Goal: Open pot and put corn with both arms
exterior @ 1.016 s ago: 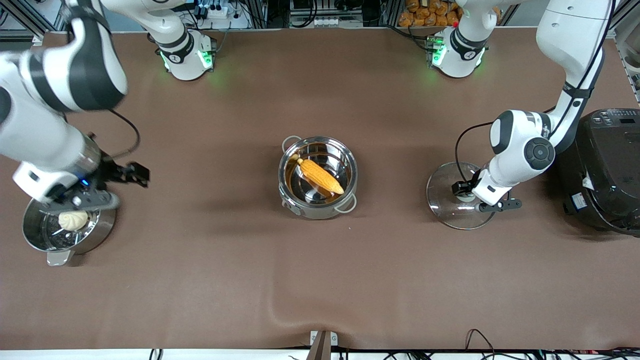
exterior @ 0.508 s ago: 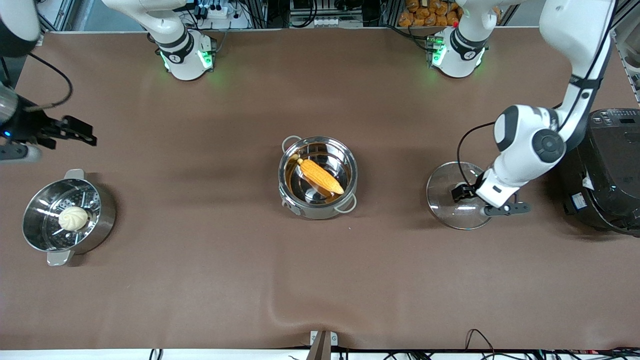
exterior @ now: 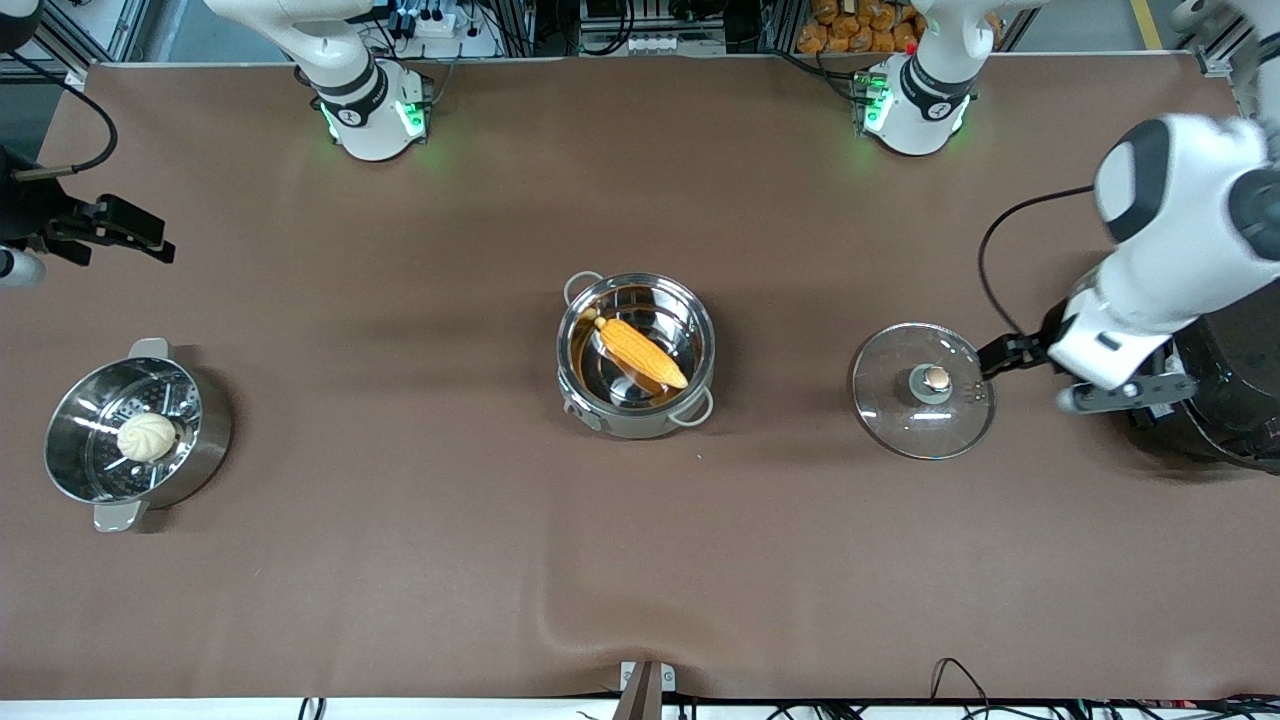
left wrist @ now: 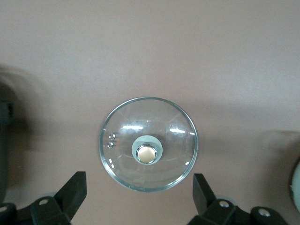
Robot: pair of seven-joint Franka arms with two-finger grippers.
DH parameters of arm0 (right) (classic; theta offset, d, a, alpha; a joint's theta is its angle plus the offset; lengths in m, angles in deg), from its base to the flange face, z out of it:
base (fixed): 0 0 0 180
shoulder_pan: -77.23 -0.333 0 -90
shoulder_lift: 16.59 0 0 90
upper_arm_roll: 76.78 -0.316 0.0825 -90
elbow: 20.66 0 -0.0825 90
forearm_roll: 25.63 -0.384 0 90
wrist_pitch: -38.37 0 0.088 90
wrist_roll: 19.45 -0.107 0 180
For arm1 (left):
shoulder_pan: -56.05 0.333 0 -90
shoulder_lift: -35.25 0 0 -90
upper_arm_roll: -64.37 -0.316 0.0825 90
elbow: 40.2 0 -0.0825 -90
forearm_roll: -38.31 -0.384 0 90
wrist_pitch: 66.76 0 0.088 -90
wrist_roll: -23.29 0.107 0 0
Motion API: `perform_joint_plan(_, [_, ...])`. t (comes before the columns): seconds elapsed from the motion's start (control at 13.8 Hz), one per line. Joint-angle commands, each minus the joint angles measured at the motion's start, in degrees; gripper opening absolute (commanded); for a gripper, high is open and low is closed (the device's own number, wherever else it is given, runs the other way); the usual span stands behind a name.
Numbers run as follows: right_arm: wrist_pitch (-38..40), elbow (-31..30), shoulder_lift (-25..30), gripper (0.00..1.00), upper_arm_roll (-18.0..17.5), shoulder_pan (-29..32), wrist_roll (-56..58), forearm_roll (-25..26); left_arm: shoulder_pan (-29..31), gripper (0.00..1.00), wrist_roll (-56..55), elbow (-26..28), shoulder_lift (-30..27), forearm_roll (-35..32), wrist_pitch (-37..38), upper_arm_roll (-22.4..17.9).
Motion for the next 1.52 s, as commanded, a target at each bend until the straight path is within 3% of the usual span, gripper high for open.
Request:
perform_joint_plan(0.0, [1.16,0.44,1.74,1.0,-4.8,4.61,-1.47,-0.13,-0.29,1.0,-0.16,-8.17,0.48,-0.6,7.85,0.4])
perform_joint_plan(0.44, [1.07,1.94,1.56,1.0,-4.45,5.32,4.51,1.9,-0.11,1.0,0.19,-15.31,0.48,-0.86,16.22,0.4])
perform_joint_plan(1.45, [2.39,2.12,1.56,1.0,-4.45,4.79,-2.69,0.84,-0.11,1.0,0.36,-15.49,-0.31,-0.77,18.25,0.4])
